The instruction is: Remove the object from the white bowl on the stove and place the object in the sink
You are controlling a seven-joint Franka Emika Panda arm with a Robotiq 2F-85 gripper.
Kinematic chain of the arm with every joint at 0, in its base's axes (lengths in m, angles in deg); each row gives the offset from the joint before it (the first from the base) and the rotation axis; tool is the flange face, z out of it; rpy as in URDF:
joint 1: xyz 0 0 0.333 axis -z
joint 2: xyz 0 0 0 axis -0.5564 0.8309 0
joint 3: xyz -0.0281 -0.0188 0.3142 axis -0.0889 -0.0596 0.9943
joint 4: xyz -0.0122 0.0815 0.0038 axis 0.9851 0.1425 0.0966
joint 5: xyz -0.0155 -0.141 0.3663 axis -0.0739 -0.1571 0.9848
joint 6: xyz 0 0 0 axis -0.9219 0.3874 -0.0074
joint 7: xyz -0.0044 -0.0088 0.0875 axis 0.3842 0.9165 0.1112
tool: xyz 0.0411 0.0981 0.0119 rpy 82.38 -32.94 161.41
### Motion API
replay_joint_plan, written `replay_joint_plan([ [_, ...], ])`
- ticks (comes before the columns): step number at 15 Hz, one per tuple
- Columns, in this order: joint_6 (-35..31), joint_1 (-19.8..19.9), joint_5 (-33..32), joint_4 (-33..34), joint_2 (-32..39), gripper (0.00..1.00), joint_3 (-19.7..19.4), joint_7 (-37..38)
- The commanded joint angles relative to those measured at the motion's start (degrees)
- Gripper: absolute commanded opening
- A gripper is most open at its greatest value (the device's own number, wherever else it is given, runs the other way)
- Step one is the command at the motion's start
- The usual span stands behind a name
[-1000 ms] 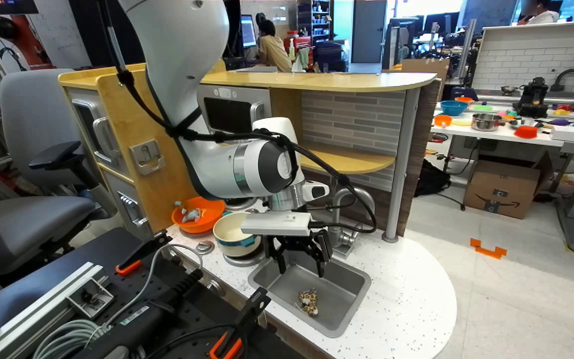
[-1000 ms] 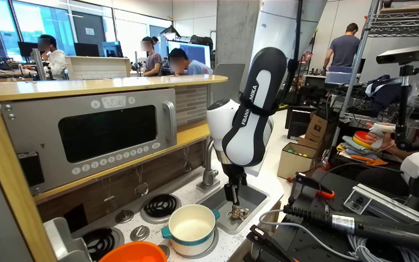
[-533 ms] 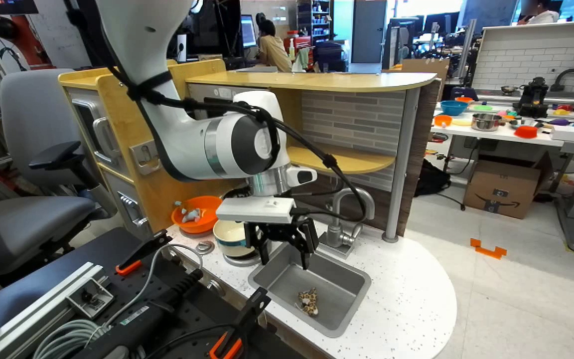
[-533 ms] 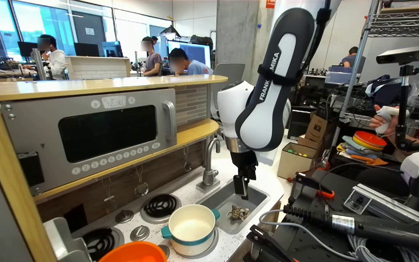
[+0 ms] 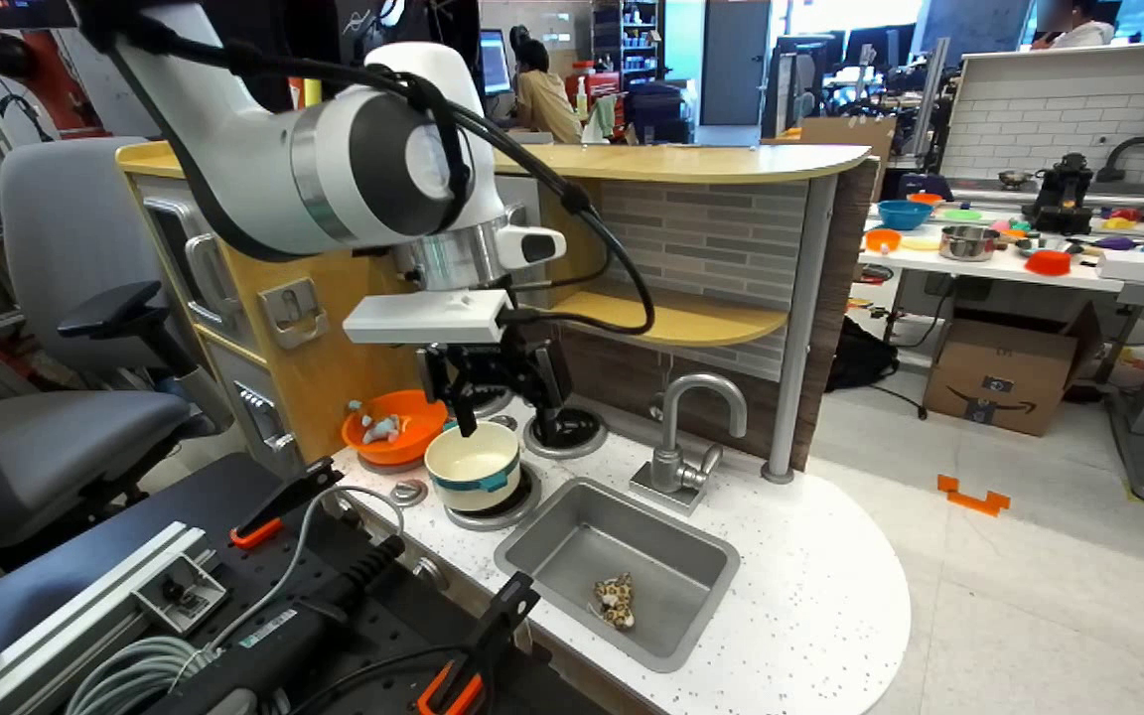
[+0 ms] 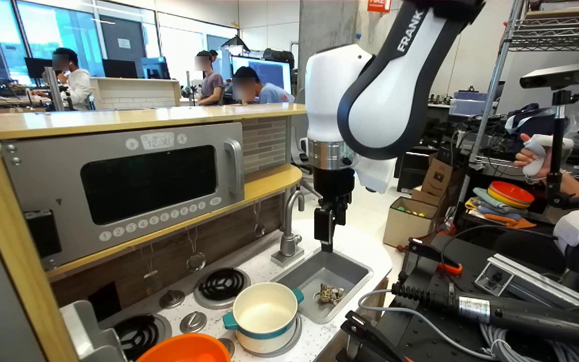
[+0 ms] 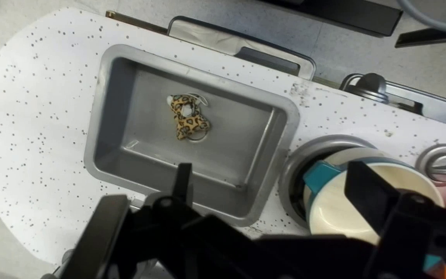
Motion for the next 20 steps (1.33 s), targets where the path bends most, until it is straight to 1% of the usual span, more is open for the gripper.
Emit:
replay_joint_plan([
  [1, 3.6, 0.5, 3.5, -4.1, -6.7, 1.00, 3.4, 2.7],
  [5, 7.9, 1.3, 10.5, -5.6, -9.0, 1.00, 6.4, 5.1],
  [7, 8.0, 1.7, 14.1, -6.3, -10.2, 1.00, 7.5, 5.2],
  [9, 7.5, 1.5, 15.7, -6.8, -11.3, 1.00, 8.0, 6.1],
  [11, 7.5, 1.3, 16.3, -7.2, -12.6, 1.00, 8.3, 6.7],
  [16, 8.6, 0.8, 14.0, -8.6, -14.7, 1.00, 8.5, 7.9],
  [17, 7.0, 1.2, 14.5, -6.7, -11.9, 1.00, 8.5, 7.2],
  [20, 7.3, 1.2, 14.5, -7.4, -12.4, 1.00, 8.7, 7.2],
])
